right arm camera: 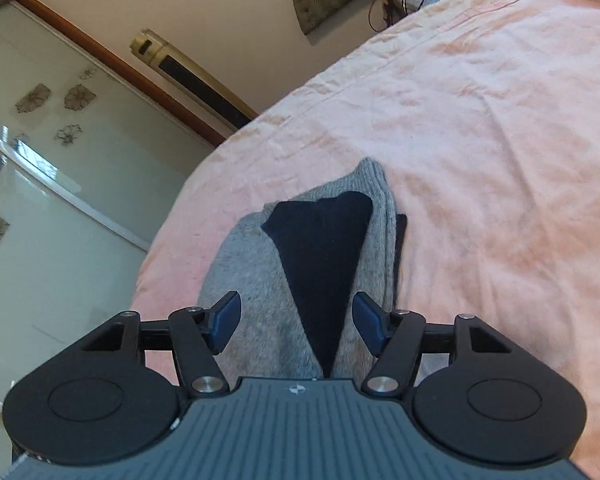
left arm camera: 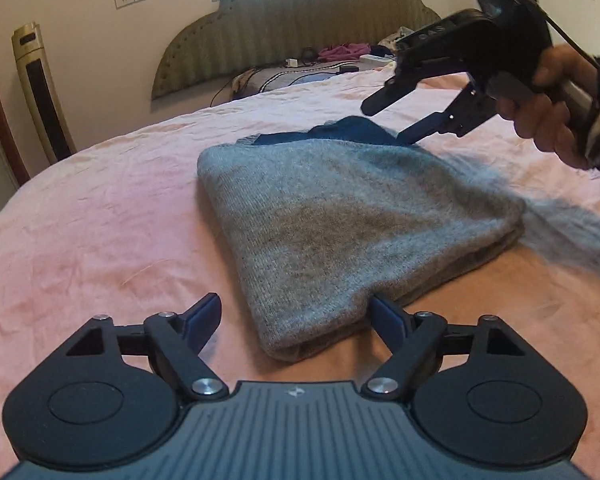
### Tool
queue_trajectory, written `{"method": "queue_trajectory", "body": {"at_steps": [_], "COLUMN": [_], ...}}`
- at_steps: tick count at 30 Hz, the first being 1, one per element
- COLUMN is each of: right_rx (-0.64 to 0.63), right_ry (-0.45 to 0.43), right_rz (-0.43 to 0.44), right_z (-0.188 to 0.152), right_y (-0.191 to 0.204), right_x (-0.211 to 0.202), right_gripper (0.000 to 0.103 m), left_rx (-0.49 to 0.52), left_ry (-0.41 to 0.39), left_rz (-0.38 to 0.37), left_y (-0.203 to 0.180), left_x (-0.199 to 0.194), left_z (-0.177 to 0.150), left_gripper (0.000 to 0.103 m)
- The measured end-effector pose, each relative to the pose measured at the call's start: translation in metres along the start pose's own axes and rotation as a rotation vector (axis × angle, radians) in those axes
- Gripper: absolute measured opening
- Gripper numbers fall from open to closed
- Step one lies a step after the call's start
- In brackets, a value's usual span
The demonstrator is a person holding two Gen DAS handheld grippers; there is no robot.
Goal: Fold small clothes
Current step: 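Lay the folded sweater flat and open both grippers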
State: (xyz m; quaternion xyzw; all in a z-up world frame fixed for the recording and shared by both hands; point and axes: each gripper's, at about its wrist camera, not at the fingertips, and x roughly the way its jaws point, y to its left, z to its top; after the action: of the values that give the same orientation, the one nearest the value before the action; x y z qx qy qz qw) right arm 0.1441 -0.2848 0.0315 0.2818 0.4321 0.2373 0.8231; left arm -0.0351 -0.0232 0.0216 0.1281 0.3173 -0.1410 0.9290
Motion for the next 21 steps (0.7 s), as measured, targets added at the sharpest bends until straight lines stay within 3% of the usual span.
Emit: {"method": "queue_trajectory", "body": {"at_steps": [1,2,3,4,6,9,10,11,12,15,18,20,21], "right_rx": [0.0,0.004,-0.007,-0.054,-0.104,-0.043,-0.025,0.001,0.02,-0.006,-0.06,-0.127,-0.164], "right_ry": [0.024,0.044,0.053,0.054,0.005,0.011,-0.003,-0.003,-0.008,-0.04,0.014,0.063,0.068], "right_rz": [-0.028,-0.042,-0.051,-0.057,-0.049,-0.071,-0.039,-0.018,0.007,0.048,0.071,0.016,-0.011], "right_z": [0.003,0.004,0.005,0.004,0.005,0.0,-0.004,-0.006,-0.01,-0.024,-0.04,-0.05,-0.054], "right_y": [0.001,0.001,0.002,0.007,0.008,-0.021,-0.024,-0.024,-0.023,-0.012,0.001,0.008,0.01], "right_x": [0.015,0.026,0.032,0.036,0.026,0.029,0.023,0.018,0.01,-0.014,-0.021,-0.015,-0.012], "right_gripper": [0.062,0.055,0.029,0.016,0.014,0.01,0.01,0.017,0.031,0.059,0.06,0.059,0.05], "left_rx": [-0.005,-0.024,-0.04,-0.054,-0.068,-0.082,-0.085,-0.089,-0.092,-0.089,-0.087,-0.09,-0.091], "left_ry": [0.005,0.001,0.0,0.009,0.014,0.02,0.021,0.023,0.026,0.028,0.029,0.029,0.03], "left_rz": [0.002,-0.004,-0.015,-0.028,-0.032,-0.039,-0.041,-0.043,-0.046,-0.046,-0.045,-0.043,-0.043], "left_y": [0.0,0.002,0.004,0.006,0.008,0.009,0.01,0.011,0.011,0.011,0.012,0.012,0.011], "left_x": [0.004,0.004,0.005,0.007,0.007,0.009,0.01,0.01,0.01,0.009,0.014,0.014,0.014], "left_z": [-0.001,-0.002,-0.001,-0.002,-0.003,-0.008,-0.008,-0.008,-0.007,-0.008,-0.004,-0.004,-0.004], "left_gripper": [0.079,0.077,0.071,0.071,0.071,0.071,0.071,0.072,0.072,0.072,0.072,0.072,0.072]}}
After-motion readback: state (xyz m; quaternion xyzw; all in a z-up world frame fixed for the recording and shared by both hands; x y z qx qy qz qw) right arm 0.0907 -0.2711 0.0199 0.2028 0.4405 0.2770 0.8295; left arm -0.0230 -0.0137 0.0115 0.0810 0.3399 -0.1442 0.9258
